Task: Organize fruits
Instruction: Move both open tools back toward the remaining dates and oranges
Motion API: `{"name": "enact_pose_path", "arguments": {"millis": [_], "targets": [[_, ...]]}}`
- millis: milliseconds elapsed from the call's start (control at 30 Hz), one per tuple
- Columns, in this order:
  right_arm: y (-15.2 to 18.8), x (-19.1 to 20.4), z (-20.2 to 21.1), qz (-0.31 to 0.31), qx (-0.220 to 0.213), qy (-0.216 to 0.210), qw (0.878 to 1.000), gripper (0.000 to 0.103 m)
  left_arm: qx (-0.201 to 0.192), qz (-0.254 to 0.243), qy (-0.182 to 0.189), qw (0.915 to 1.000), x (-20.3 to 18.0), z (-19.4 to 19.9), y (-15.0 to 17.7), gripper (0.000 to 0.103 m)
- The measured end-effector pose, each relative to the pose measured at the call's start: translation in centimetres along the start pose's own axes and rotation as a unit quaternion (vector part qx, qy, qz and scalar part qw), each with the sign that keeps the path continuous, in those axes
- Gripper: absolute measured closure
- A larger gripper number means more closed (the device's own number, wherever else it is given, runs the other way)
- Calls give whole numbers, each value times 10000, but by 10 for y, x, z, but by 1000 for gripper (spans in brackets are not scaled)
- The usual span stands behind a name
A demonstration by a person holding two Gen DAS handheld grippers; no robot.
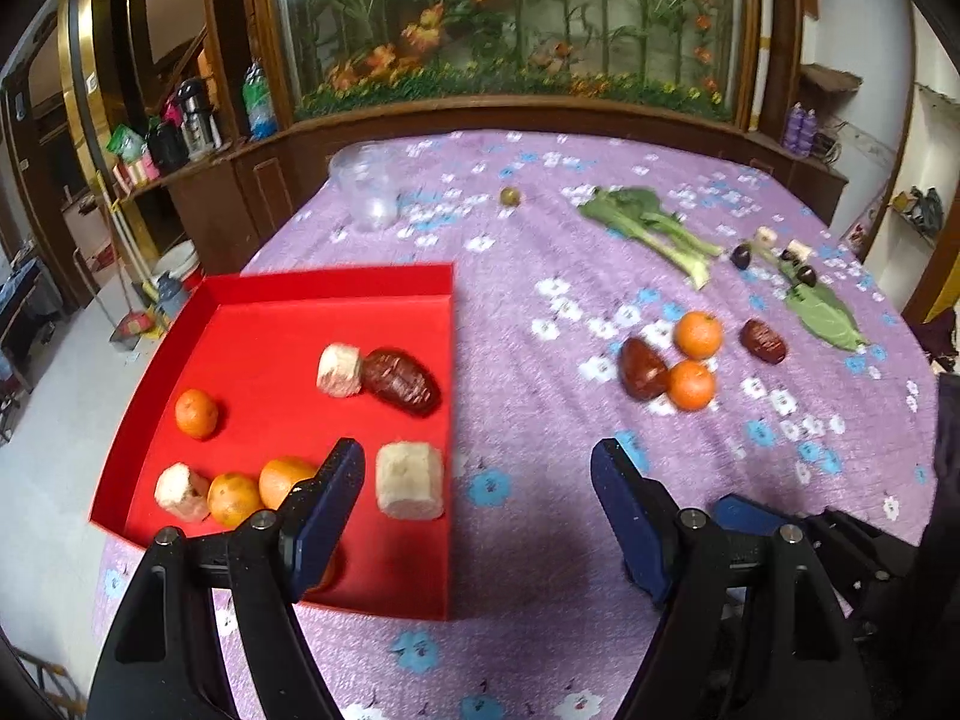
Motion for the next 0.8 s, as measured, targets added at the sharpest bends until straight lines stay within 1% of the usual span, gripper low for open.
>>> {"name": "enact_pose_path", "arguments": {"millis": [100, 267, 667, 800], "targets": [[0, 1, 0, 5, 8, -27, 10000, 27, -322, -41, 30, 9995, -3, 11, -4, 26], [1, 0, -1, 5, 41, -58, 10000, 27, -566, -13, 88, 9984, -6, 20, -10, 26], [2, -1, 0, -30, 28, -67, 10000, 26, -608, -15, 92, 9981, -8, 21, -11, 26], [-1, -5, 7, 48, -32, 60, 10000, 26, -564, 57, 176, 9982, -8, 20, -12, 26]]}}
Point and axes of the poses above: each gripper's, at about its wrist camera, not at the fingertips, and z roughly against the way its jaws point, x to its left, y to its underside, the point moved 3 cm from there along -z, roughly the way its jaws point, and after that the axes turned 6 degrees about -y, right-handed, at the moved point
